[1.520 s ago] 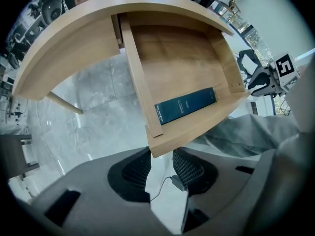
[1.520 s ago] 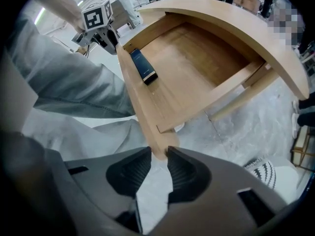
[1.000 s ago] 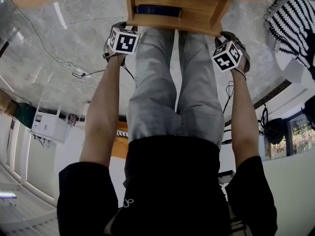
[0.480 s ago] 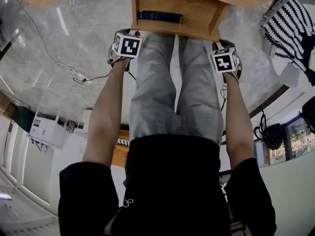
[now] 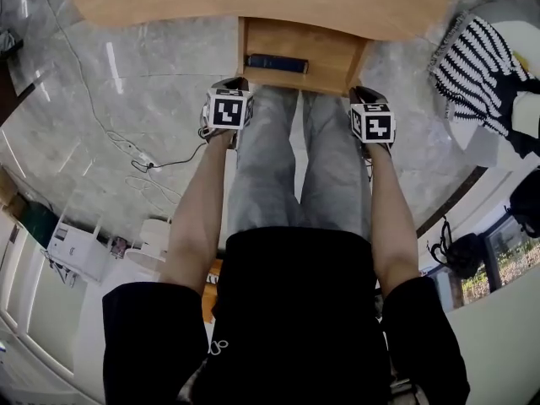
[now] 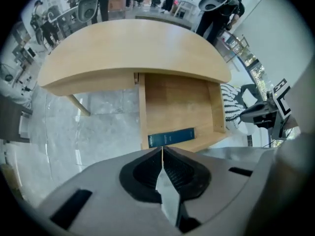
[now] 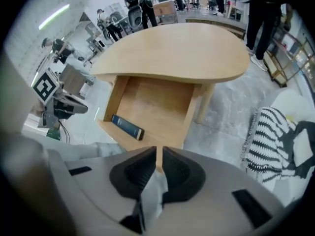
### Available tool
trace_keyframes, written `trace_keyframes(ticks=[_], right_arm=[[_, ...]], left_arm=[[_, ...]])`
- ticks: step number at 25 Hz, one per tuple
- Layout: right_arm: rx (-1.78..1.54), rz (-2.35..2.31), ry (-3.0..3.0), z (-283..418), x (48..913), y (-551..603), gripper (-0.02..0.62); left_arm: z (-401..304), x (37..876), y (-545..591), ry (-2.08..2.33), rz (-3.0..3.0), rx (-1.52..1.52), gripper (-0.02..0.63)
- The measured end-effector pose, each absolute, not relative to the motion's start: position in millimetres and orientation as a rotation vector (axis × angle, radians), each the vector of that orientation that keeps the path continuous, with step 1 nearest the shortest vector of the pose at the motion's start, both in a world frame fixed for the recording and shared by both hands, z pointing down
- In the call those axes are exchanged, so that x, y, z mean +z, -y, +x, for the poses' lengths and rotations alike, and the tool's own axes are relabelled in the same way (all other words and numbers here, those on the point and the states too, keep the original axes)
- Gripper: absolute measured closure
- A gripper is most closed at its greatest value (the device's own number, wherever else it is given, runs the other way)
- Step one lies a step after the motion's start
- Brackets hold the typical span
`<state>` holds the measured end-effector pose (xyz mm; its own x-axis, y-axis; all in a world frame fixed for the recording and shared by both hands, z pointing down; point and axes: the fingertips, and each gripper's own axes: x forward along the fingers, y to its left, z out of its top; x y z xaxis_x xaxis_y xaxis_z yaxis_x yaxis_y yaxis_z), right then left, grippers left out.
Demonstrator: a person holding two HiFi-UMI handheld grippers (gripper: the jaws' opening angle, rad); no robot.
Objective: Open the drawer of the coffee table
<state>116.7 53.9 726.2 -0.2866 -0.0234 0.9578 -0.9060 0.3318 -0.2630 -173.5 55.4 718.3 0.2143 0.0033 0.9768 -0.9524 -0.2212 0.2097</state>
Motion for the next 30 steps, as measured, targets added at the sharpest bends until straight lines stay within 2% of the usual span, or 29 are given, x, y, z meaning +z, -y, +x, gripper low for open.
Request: trace_keyframes(ticks=[7,20,30], right_arm=[[1.235,0.933,1.752,95,664,-4,0.578],[1.307,1.154,1.996,79,537,77,0.581],[1.135,1.428,2.282,84,393,178,0.583]], left_arm=[[-136,647,4,0.985,1.623,1.001,0.595],[-89,493,108,1.128,1.857,0.68,0.597],[-74,348,197,1.327,2.028,0.361,0.597]])
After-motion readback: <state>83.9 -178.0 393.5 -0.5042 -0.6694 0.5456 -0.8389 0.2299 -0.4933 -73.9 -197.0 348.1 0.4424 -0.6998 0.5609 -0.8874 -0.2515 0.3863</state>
